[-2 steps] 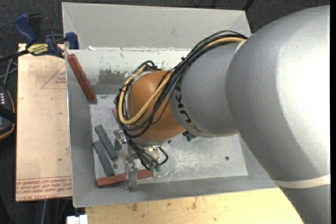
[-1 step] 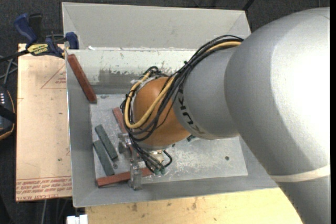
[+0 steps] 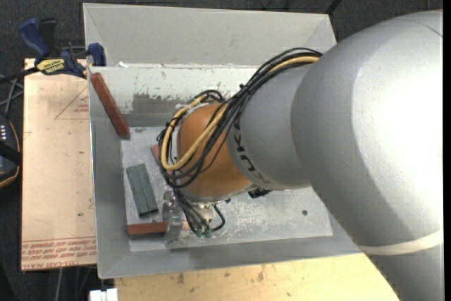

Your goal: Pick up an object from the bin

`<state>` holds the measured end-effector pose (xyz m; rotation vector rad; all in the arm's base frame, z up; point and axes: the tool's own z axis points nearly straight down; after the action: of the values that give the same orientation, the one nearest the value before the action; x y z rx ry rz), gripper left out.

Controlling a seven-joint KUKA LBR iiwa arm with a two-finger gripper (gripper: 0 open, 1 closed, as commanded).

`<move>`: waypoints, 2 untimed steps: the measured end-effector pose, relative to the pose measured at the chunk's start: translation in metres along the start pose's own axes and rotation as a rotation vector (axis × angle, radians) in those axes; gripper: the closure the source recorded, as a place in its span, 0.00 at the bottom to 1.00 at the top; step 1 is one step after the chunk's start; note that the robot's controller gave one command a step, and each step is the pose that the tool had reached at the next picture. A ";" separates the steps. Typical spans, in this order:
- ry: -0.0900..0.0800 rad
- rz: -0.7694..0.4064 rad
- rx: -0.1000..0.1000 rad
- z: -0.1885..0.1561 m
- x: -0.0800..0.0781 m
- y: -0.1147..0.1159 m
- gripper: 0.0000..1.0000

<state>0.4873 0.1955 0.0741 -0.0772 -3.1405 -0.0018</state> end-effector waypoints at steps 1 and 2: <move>0.000 0.000 0.000 0.000 0.000 0.000 1.00; -0.002 0.010 0.000 -0.134 -0.007 0.005 1.00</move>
Offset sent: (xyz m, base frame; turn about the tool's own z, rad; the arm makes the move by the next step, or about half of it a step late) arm 0.0069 0.0041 0.1345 0.0126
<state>0.4949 0.2001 0.2084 -0.0937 -3.1420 -0.0020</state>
